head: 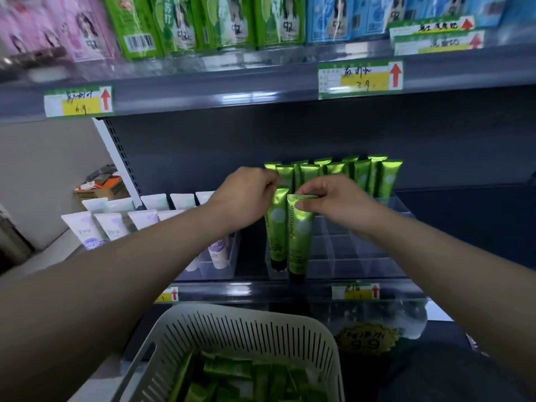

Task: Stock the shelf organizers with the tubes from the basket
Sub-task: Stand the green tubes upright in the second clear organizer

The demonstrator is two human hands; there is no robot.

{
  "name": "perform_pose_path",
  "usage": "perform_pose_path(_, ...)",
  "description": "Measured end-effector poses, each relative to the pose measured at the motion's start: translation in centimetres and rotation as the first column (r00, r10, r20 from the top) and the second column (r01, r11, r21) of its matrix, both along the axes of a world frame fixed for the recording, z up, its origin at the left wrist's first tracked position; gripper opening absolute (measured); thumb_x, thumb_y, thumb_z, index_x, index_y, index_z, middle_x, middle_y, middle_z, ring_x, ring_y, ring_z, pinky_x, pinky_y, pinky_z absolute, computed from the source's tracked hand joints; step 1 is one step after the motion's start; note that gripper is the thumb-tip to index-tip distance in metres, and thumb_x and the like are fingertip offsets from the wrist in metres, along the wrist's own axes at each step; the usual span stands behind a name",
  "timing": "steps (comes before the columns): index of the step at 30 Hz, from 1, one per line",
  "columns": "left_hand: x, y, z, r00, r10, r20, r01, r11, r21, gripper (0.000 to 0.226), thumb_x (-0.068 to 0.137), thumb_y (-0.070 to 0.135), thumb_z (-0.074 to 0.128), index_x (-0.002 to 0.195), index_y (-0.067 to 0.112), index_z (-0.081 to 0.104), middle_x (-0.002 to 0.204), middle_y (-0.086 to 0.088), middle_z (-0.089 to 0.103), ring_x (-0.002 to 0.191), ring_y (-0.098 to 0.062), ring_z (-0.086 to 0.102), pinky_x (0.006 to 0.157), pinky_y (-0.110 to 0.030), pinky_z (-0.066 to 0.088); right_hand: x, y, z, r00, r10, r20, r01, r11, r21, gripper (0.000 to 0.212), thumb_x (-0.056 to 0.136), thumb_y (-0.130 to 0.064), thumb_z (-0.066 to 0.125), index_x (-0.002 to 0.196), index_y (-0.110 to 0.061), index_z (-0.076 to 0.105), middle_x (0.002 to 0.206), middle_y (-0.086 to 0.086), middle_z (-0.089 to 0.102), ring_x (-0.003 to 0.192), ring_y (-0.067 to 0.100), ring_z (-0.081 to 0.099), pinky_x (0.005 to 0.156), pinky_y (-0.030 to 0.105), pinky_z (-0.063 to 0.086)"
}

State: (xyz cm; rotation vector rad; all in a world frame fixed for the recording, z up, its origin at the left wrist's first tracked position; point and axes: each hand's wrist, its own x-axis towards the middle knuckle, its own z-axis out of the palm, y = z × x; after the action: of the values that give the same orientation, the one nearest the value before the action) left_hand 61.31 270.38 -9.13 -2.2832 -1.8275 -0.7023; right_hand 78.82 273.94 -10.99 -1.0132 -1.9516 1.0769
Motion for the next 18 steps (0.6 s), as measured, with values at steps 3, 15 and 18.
perform_pose_path(3,-0.4,1.6,0.6,1.0,0.017,0.002,-0.017,1.0,0.025,0.027,0.091,0.014,0.046,0.108,0.017,0.066,0.101,-0.009,0.07,0.095,-0.029,0.062,0.076,-0.028,0.043,-0.5,1.3,0.5,1.0,-0.005,-0.009,0.005,1.0,0.029,0.01,0.08,-0.006,0.07,0.084,-0.015,0.068,0.081,-0.009,0.065,0.077,-0.001,0.058,0.072,0.012,0.046)
perform_pose_path(15,-1.8,7.3,1.4,1.0,0.02,0.017,-0.021,0.996,0.086,0.023,0.09,0.013,0.048,0.101,0.014,0.068,0.099,-0.013,0.07,0.093,-0.032,0.064,0.08,-0.037,0.05,-2.1,7.3,1.4,0.996,-0.076,-0.052,0.082,0.988,0.133,0.01,0.082,-0.004,0.066,0.084,-0.013,0.068,0.078,-0.006,0.064,0.069,0.0,0.057,0.069,0.01,0.044)
perform_pose_path(18,-2.0,8.8,1.0,1.0,0.018,0.007,-0.019,0.996,0.092,0.023,0.09,0.013,0.047,0.101,0.013,0.068,0.098,-0.013,0.07,0.091,-0.032,0.063,0.078,-0.037,0.05,-2.6,8.9,1.2,0.993,-0.095,-0.065,0.105,0.981,0.161,0.009,0.082,-0.005,0.065,0.085,-0.013,0.068,0.075,-0.008,0.064,0.068,-0.001,0.056,0.063,0.006,0.042)
